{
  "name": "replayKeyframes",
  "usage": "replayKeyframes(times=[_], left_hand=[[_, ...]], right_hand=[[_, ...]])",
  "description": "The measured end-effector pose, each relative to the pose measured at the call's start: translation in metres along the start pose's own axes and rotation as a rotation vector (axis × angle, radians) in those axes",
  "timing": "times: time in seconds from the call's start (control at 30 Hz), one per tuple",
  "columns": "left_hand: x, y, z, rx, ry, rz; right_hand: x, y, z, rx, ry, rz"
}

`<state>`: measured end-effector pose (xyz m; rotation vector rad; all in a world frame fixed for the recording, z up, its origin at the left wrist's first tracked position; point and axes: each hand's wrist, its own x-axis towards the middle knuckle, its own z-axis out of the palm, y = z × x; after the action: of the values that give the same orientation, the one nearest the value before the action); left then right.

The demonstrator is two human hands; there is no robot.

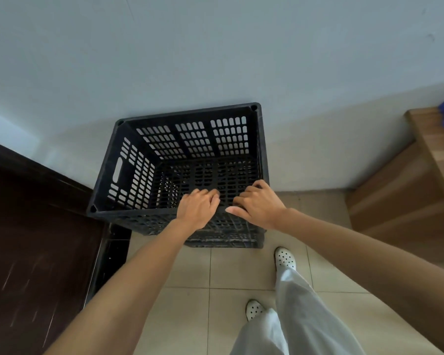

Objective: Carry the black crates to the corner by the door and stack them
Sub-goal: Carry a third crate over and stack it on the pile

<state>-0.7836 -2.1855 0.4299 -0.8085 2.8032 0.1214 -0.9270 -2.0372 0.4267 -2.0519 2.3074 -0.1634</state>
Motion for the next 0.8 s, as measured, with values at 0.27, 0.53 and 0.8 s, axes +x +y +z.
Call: replayKeyframes(times=[0.27,0.53,0.8], left_hand=[[0.067,0.002,-0.032,-0.269,0.122,0.104],[0.185,-0.008,-0.079,-0.271,0.209,0.161],[0.213,-0.026,-0.058,-0.156,0.043,0.21]], right_hand=[[0.052,0.054,-0.009,0.191,0.097,0.18],[0.115,0.12,-0.005,0.019,-0.071,0.253],[0.129,0.131,0.001,0.065,-0.063,0.152]])
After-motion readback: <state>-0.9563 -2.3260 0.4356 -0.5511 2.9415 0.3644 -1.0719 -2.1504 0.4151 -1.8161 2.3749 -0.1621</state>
